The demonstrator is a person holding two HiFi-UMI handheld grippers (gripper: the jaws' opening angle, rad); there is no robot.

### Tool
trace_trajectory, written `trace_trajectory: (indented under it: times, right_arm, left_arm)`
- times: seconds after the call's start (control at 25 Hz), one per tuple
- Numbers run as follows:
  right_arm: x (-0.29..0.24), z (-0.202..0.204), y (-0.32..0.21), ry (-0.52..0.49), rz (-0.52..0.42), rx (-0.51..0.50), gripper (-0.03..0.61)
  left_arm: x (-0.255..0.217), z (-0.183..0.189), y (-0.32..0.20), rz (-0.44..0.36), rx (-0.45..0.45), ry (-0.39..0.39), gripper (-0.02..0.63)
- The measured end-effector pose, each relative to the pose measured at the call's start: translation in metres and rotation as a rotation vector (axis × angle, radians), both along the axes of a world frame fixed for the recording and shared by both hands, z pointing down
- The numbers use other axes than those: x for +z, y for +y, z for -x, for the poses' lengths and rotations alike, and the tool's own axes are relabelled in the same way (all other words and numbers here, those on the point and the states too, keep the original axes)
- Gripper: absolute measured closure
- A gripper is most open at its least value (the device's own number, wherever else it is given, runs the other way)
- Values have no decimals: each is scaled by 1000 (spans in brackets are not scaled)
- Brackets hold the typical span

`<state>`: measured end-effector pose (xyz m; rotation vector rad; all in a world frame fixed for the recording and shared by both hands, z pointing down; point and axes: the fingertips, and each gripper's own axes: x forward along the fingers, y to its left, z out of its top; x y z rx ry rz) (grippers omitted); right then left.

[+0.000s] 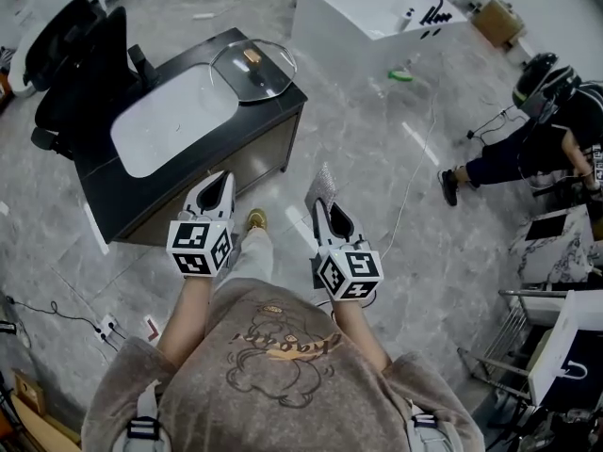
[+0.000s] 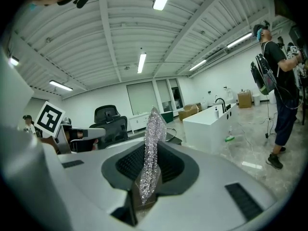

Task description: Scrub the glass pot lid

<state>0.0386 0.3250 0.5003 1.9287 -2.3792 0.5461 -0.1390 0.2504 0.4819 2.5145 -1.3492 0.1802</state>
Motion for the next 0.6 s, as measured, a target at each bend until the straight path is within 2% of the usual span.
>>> trace_trajectory:
  times: [0.32,0.6]
  right_arm:
    - [-4,-16,-117,-11,15,14,497]
    - [-17,-12,-213,-10,0,-10,497]
  left_arm:
    - [-4,-14,-118,14,13,-13,597]
    - [-14,-15,-212,19,21,-25,597]
